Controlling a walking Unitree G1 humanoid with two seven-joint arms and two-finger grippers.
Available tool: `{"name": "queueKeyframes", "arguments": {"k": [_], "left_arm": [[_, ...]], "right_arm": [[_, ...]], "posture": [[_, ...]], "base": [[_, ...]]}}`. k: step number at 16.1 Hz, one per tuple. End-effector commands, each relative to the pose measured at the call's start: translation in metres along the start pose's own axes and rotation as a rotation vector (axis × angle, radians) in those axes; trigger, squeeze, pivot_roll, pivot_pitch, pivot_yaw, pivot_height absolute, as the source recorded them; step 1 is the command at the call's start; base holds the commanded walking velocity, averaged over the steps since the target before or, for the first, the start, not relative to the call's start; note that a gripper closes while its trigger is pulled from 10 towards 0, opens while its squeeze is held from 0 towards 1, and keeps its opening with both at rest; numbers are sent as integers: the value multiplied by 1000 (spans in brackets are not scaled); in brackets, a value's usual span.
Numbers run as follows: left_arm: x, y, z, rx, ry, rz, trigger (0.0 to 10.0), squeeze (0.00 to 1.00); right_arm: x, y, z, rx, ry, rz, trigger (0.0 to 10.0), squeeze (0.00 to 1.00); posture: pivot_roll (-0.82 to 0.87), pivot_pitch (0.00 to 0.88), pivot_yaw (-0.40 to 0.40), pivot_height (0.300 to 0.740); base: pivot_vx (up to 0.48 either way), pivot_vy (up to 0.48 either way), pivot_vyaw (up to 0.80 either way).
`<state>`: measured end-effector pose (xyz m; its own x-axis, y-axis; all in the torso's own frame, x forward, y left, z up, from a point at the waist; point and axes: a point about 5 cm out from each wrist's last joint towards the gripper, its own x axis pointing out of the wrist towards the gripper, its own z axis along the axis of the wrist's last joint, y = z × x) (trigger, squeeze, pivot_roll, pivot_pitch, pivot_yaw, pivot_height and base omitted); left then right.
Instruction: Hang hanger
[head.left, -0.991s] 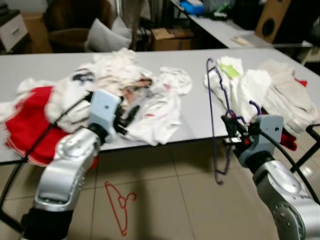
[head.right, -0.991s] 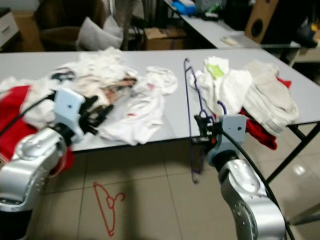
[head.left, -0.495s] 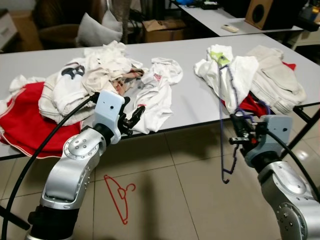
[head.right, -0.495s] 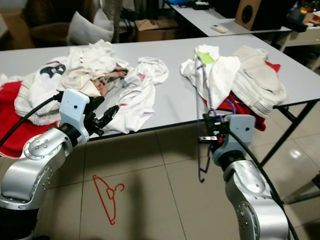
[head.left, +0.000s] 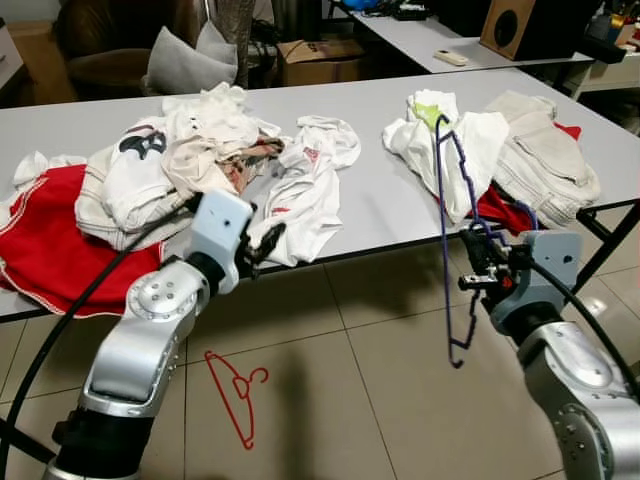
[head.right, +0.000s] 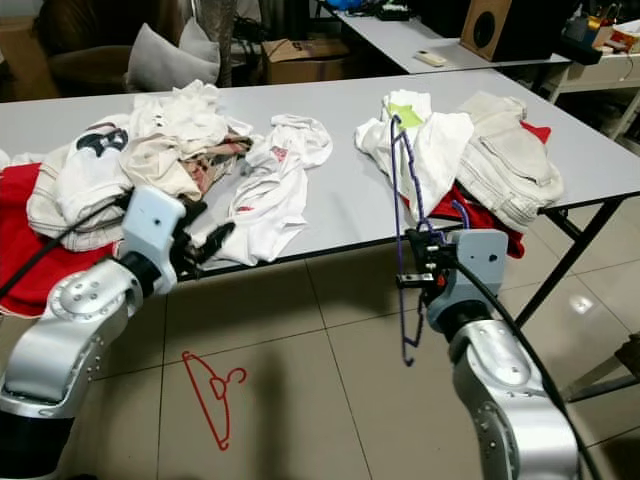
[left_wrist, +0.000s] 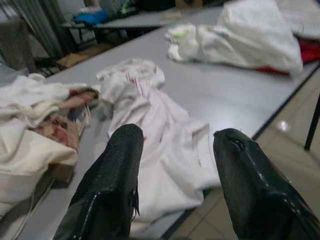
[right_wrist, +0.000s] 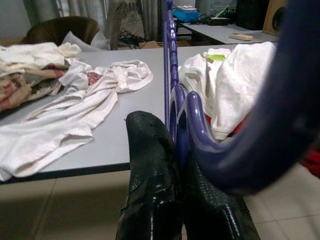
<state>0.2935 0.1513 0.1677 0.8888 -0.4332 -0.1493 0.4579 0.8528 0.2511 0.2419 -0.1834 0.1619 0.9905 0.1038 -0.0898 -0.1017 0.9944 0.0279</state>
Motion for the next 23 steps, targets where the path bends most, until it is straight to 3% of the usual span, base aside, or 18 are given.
{"name": "queueKeyframes", "arguments": {"k": [1,5,9,13,16,17,18,20,21,22,23], "left_arm": [[1,2,-2,39,13,-24,10000,0],[8,8,-7,106,47,-92,10000,0],[13,4,-22,223,101,-177,10000,0],[32,1,-35,319,144,-210,10000,0],[53,3,-35,318,128,-194,10000,0],[56,1,-39,324,138,-225,8941,0],[57,0,-41,327,141,-242,8941,0],[60,-3,-47,336,158,-280,4980,0],[61,-3,-48,328,163,-282,4941,0],[62,-4,-51,318,173,-287,3608,0],[63,-5,-59,312,210,-289,3333,0]], "right_arm": [[1,-1,1,-17,-1,4,10000,0],[0,-1,-3,-6,52,46,10000,0],[-5,-5,-6,-72,64,41,10000,0],[-13,-22,-24,-213,190,23,10000,0],[-22,-35,-33,-235,240,-13,10000,0],[-25,-36,-34,-233,243,-19,10000,0],[-26,-36,-35,-234,245,-21,10000,0],[-30,-37,-38,-236,257,-28,10000,0],[-31,-37,-38,-236,259,-29,10000,0],[-31,-37,-38,-236,259,-29,10000,0],[-31,-36,-38,-236,259,-27,10000,0]], "posture": [[-179,0,5,740],[-186,0,13,740],[-203,0,23,740],[-221,0,23,740],[-242,0,21,740],[-242,0,21,740],[-242,0,21,740],[-264,0,29,740],[-267,0,30,740],[-267,0,30,740],[-267,0,28,740]], "base": [[0,0,0],[0,0,0],[0,0,0],[0,0,0],[0,0,0],[0,0,0],[0,0,0],[0,0,0],[0,0,0],[0,0,0],[0,0,0]]}}
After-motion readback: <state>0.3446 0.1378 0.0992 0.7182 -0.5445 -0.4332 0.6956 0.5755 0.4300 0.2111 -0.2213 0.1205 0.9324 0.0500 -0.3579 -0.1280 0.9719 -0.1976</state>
